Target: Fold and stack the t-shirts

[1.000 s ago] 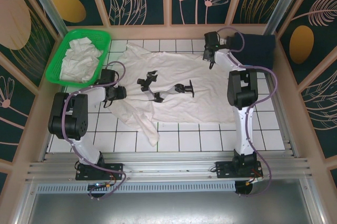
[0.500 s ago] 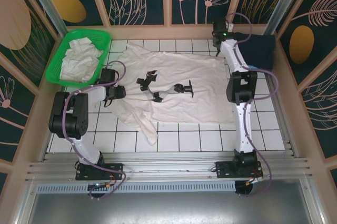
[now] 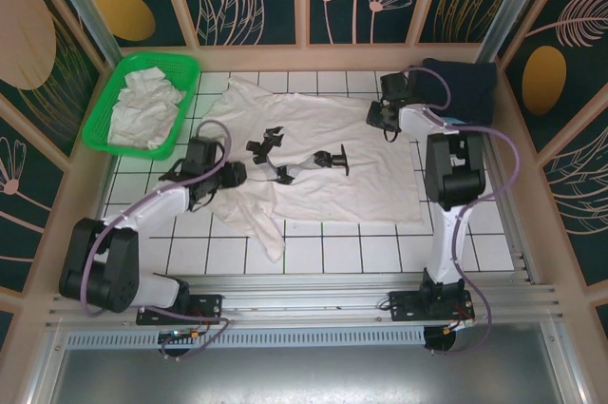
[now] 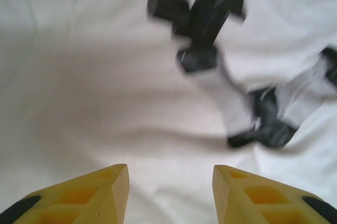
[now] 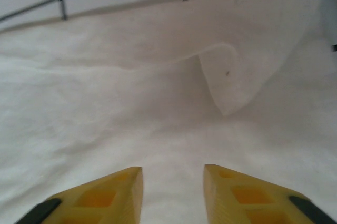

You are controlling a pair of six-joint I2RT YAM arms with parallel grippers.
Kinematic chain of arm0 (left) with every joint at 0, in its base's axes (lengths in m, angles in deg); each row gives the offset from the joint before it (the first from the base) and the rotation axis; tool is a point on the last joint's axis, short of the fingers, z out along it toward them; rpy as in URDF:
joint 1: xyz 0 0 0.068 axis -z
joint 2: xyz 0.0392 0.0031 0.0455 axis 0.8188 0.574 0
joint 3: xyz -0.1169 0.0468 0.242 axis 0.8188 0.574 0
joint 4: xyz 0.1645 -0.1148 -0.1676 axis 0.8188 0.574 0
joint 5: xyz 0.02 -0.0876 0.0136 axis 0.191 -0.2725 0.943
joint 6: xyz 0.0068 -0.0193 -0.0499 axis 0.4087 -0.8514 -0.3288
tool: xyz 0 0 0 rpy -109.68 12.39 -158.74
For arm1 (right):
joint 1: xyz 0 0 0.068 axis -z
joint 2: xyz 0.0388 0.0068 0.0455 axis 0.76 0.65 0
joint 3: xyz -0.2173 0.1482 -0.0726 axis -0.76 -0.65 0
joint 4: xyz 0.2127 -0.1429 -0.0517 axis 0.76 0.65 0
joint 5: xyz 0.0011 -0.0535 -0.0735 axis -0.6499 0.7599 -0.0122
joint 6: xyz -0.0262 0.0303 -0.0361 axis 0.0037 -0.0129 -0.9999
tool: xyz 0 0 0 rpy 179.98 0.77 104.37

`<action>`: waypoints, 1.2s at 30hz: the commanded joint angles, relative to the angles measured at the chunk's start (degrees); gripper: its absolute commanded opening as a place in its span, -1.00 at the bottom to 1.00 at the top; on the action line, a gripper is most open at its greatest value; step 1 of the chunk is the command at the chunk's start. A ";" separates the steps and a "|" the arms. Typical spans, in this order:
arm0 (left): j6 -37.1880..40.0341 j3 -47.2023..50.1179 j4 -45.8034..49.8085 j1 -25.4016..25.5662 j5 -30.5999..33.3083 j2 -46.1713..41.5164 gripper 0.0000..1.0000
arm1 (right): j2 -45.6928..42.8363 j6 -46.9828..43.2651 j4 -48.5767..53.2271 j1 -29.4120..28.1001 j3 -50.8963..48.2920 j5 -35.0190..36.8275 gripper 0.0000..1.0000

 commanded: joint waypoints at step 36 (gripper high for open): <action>-3.05 -14.62 23.27 35.45 17.11 7.19 0.11 | -35.70 11.72 -0.47 3.10 -44.17 2.11 0.15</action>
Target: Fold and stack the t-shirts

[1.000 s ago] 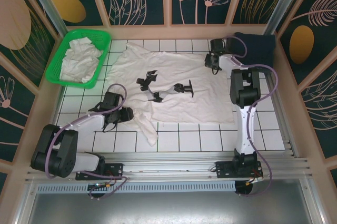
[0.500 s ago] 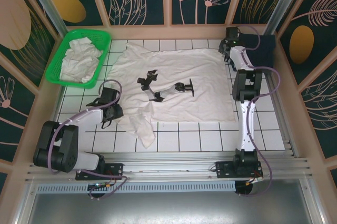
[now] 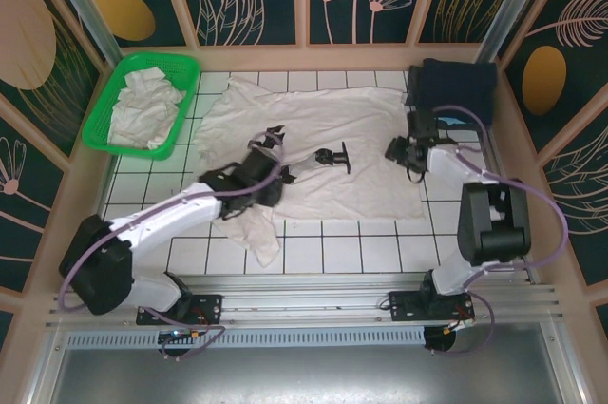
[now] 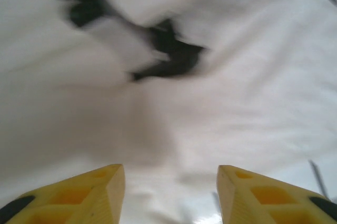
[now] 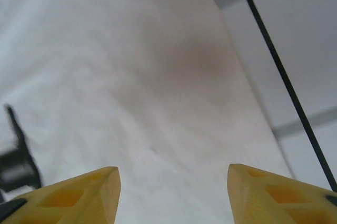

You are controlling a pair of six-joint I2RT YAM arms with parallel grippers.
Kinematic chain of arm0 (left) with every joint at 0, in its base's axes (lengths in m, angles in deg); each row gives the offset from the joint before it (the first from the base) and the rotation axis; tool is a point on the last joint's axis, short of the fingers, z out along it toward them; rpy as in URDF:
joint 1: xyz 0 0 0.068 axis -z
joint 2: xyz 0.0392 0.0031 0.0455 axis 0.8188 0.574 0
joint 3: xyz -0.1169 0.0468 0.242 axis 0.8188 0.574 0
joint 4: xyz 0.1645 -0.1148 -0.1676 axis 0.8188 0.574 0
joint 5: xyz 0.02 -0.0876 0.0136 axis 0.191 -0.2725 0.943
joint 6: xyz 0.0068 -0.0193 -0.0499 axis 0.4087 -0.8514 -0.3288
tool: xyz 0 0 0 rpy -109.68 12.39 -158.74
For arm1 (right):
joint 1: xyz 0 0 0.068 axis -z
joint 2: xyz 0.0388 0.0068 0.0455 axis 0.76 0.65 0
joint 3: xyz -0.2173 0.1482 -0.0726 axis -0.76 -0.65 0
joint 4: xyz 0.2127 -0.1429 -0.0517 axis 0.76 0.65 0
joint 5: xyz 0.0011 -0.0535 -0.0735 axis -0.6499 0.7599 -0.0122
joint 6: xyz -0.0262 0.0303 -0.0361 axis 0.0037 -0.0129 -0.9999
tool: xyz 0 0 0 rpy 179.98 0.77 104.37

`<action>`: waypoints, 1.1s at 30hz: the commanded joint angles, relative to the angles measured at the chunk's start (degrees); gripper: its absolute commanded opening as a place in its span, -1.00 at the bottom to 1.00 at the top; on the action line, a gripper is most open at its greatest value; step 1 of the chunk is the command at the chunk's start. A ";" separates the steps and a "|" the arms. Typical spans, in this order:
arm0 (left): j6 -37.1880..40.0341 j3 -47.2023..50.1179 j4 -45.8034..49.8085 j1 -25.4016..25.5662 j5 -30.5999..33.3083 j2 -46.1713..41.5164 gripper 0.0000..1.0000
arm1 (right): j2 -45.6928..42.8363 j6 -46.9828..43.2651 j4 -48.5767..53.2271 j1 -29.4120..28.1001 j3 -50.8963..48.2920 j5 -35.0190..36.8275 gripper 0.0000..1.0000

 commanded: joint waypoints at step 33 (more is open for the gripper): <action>-16.11 8.80 13.21 12.49 16.35 -11.98 -1.00 | 1.06 2.10 -3.74 6.14 -10.90 3.57 0.16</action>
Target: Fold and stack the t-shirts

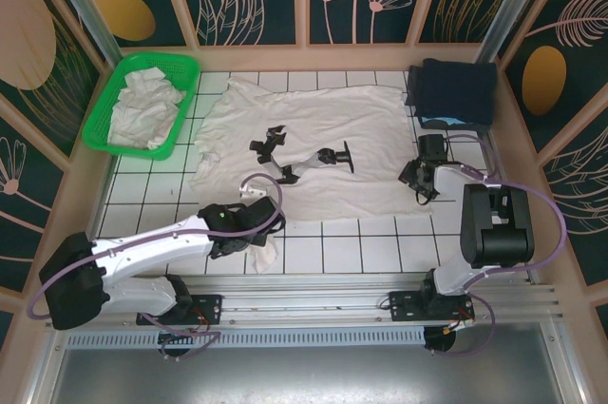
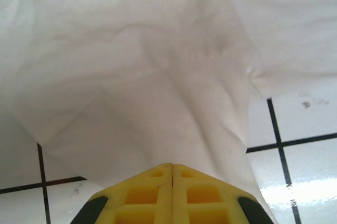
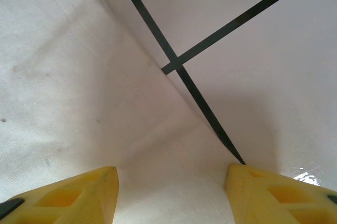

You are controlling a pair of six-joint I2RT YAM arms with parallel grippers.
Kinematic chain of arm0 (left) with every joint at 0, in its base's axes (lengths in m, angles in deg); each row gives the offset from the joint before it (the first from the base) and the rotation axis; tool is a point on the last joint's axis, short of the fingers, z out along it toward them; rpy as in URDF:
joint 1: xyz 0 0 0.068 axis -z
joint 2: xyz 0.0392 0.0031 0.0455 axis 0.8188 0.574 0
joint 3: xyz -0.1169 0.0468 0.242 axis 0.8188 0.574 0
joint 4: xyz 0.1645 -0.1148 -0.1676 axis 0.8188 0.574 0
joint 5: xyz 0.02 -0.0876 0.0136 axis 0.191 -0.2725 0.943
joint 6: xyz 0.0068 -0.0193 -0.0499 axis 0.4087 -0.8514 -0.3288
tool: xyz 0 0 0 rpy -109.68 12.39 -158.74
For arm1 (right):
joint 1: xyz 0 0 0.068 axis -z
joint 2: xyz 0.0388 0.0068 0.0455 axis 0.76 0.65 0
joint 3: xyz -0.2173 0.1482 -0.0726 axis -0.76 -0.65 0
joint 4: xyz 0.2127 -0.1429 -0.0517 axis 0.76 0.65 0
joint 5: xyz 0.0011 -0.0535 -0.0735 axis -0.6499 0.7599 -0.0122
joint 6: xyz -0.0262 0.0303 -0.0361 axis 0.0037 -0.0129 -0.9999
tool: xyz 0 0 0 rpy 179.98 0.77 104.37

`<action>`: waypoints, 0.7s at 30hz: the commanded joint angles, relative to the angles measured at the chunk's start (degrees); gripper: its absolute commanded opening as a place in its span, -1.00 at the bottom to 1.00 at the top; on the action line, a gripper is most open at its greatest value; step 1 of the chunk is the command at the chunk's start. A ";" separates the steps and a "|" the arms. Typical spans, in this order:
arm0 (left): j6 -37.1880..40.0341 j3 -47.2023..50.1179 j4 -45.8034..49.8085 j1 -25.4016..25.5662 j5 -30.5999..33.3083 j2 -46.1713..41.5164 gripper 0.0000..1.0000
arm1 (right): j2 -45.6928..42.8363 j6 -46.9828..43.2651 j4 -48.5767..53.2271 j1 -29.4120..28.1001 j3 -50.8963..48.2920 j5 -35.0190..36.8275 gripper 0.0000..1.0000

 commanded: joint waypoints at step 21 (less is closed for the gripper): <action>5.83 -1.87 -2.74 0.41 -6.13 19.92 -0.77 | -0.52 -1.57 2.97 2.39 -1.30 -0.14 0.16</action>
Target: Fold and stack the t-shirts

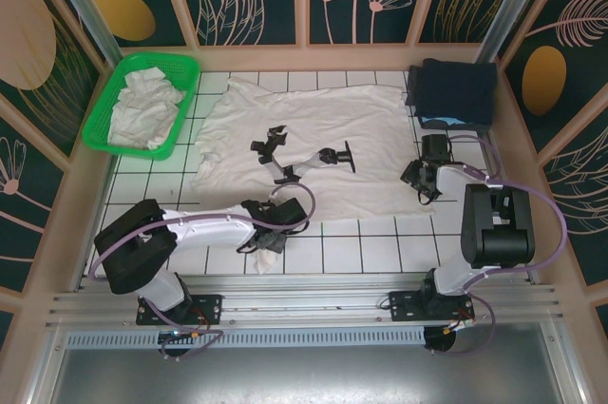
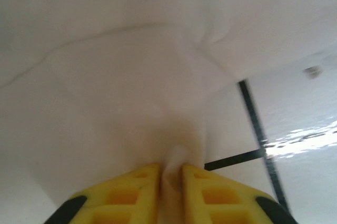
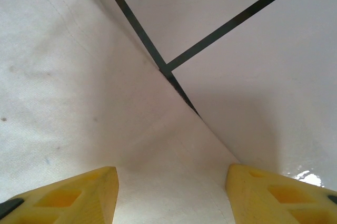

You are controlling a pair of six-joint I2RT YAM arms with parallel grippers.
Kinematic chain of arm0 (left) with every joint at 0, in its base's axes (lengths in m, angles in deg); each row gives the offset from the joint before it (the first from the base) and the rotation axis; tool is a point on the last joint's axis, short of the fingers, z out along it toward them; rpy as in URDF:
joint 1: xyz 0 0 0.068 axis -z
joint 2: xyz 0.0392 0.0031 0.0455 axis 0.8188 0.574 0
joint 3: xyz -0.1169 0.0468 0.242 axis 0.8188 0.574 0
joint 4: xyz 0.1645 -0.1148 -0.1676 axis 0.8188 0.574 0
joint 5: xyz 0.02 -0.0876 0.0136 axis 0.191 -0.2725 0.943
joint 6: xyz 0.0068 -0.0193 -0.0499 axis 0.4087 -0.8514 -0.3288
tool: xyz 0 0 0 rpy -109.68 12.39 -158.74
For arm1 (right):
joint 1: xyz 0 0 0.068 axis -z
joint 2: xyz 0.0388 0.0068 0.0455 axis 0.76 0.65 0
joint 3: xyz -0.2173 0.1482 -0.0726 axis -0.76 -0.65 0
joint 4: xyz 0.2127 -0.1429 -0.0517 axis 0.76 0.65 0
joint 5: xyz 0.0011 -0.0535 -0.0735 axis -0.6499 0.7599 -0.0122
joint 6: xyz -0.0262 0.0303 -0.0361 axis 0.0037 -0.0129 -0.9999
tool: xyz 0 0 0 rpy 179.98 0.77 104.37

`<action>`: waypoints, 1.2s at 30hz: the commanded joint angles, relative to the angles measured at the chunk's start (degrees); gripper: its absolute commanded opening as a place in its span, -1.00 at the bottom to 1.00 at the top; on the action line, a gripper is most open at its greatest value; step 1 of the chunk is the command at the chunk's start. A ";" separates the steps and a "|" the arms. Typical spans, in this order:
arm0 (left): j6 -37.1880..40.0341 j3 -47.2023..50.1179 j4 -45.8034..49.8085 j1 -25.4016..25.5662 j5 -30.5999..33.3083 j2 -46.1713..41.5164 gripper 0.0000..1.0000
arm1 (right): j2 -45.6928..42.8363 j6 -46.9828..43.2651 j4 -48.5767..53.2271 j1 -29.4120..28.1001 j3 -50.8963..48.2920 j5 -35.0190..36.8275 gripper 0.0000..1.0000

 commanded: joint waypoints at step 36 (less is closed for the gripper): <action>1.82 16.00 -17.72 -26.99 -4.14 -21.20 0.11 | -0.42 2.90 0.95 -14.23 1.74 -2.04 0.15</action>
